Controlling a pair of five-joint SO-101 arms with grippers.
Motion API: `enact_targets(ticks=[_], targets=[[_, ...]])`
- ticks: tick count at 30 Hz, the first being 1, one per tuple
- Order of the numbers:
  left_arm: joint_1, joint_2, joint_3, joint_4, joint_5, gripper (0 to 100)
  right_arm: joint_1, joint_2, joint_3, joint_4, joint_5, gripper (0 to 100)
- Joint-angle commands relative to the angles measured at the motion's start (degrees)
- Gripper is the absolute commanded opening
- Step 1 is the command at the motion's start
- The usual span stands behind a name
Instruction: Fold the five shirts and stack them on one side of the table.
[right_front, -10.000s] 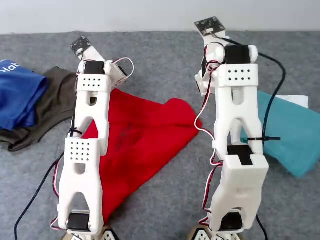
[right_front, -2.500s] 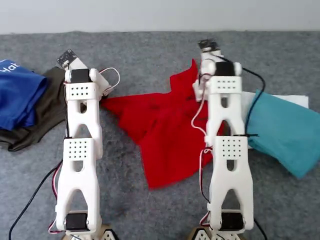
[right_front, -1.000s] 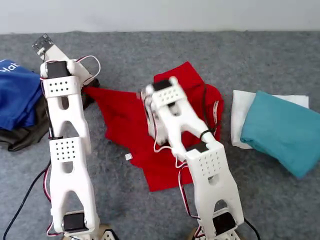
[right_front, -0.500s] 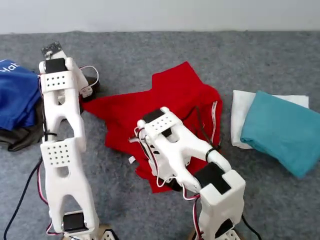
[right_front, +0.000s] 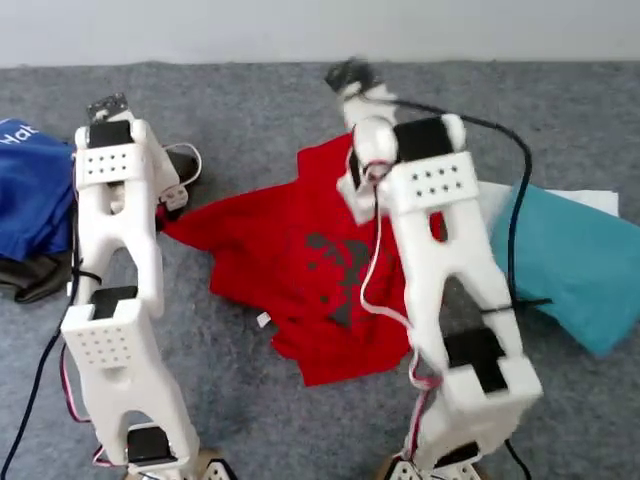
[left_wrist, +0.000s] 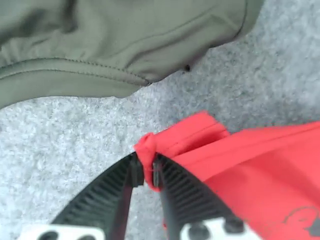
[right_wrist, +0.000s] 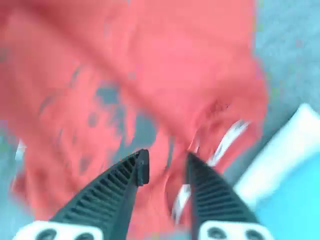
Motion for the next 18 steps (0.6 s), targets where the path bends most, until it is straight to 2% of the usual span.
enact_targets(ticks=[1, 5, 10, 14, 16, 18], targets=[[0.1, -6.2, 7.0, -7.5, -0.3, 1, 0.4, 11.7, -10.1, -5.1, -3.0, 16.4], [-0.4, -8.4, 12.5, -13.4, -0.3, 1, 0.9, 28.2, -24.7, -5.4, -6.0, 14.3], [-0.4, -8.6, 14.8, -16.5, -0.3, 1, 3.2, 47.3, -43.9, -4.9, -8.7, 16.5], [-0.4, -9.0, 14.7, -17.1, -0.3, 1, 4.7, 58.1, -55.7, 3.5, -5.9, 19.0], [-0.4, -9.1, 14.7, -17.1, -0.3, 1, 4.7, 61.7, -60.3, 8.2, -5.0, 13.2], [-1.4, -9.1, 14.6, -16.7, -0.2, 1, 4.6, 64.4, -63.6, 11.6, -5.0, 1.9]])
